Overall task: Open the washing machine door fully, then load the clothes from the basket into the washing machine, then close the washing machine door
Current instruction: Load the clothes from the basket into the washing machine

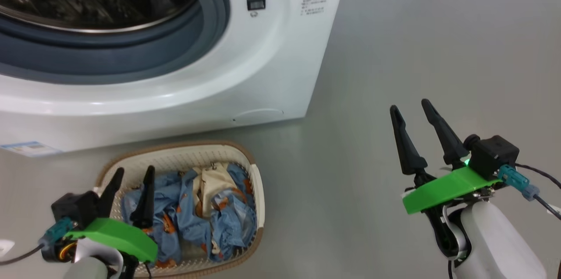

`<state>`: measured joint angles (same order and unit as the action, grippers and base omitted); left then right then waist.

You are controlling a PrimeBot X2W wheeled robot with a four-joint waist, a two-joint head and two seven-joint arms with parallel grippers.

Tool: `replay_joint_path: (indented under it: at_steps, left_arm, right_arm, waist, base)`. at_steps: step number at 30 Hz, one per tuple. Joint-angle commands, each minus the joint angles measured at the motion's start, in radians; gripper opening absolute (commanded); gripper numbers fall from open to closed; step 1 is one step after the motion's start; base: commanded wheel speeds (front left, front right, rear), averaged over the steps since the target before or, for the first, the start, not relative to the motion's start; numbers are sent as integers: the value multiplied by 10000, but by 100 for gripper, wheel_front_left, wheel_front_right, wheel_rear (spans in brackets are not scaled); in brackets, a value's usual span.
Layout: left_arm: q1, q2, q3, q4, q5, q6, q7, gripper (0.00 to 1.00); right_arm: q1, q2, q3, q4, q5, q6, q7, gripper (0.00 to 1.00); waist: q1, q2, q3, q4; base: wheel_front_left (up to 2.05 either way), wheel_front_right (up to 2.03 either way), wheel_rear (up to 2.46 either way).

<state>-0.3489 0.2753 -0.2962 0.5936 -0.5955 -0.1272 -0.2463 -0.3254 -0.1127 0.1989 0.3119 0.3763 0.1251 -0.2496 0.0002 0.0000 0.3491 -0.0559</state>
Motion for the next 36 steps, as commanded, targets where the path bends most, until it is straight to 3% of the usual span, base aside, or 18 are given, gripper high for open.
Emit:
replay_joint_path:
  at_steps: [1,19,27,36]
  left_arm:
    - [-264,362,212,-55,-106,-33,-46,100]
    - [-2085,1030,-2868,1755,-1852,-34,173,100]
    - [-3061,1252,-4505,2490,-3043,-34,871,100]
    - [-4029,1667,-5681,2949,-4051,-34,1356,100]
  right_arm:
    - [-159,51,166,-271,-66,56,-122,100]
    - [-1056,490,-34,-576,-491,56,-122,100]
    - [-1402,594,-14,-642,-540,56,-122,100]
    - [-1677,621,300,-815,-241,56,-122,100]
  waist:
    - [-2,0,511,-170]
    - [-2,0,2776,-673]
    - [-2,0,3676,-918]
    - [-2,0,4794,-1329]
  base:
    - [0,0,0]
    - [0,0,0]
    - [0,0,0]
    - [0,0,0]
